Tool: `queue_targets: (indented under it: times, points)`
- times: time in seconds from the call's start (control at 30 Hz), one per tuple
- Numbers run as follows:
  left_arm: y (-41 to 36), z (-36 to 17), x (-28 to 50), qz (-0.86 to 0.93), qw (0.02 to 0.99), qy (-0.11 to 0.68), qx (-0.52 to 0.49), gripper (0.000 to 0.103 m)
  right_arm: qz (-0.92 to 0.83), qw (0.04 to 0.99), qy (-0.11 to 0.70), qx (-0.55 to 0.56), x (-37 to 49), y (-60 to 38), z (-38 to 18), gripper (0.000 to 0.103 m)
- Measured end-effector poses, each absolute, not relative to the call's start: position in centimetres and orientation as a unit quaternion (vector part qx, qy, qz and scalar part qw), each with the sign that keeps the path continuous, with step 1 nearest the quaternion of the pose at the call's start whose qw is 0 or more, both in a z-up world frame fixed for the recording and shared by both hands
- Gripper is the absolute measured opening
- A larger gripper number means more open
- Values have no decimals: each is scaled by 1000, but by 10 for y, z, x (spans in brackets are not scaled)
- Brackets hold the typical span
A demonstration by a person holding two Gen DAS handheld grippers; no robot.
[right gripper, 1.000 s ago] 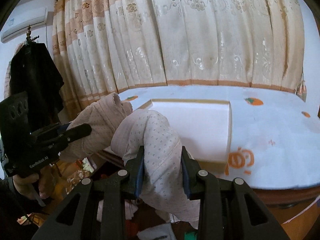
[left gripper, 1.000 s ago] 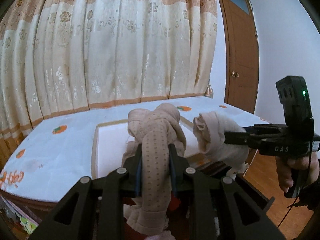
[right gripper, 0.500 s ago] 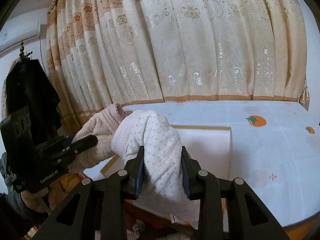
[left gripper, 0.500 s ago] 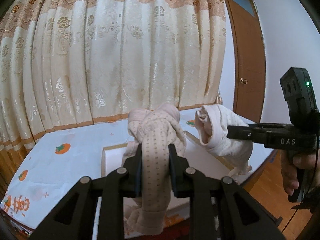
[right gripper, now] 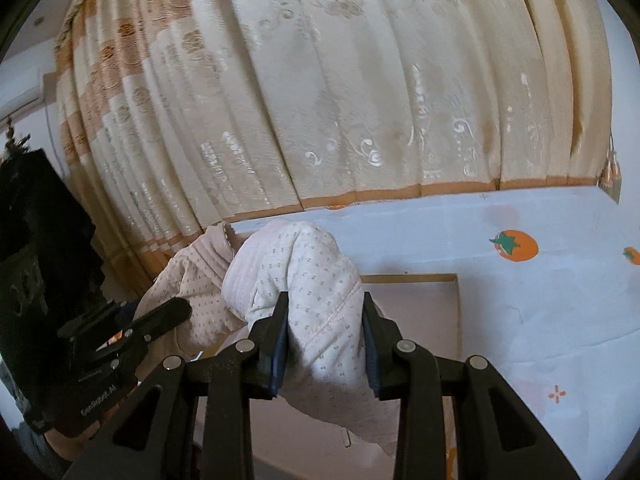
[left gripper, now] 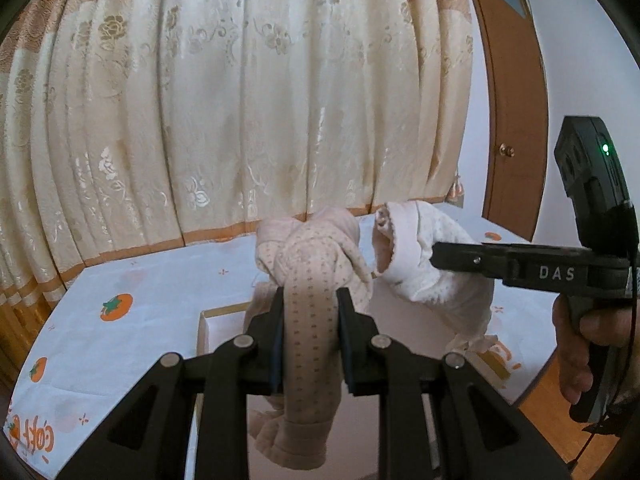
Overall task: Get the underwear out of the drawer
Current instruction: 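Carry both underwear pieces over the tray and lower them inside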
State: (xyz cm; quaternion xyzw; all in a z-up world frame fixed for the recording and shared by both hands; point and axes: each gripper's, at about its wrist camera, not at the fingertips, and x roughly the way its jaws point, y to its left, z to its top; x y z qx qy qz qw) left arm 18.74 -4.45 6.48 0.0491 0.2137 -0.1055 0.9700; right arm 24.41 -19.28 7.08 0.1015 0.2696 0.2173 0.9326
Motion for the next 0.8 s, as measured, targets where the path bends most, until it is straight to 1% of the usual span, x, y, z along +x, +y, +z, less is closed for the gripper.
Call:
queue_targets:
  times: [0.33,0.8]
  points:
    - [-51,52,234,-103,960,257,46,21,204,928,295,104,287,-193,62,34]
    - [-54,37,278,-102,947,302,28,21,184,918,334,114,331,-196,44,34]
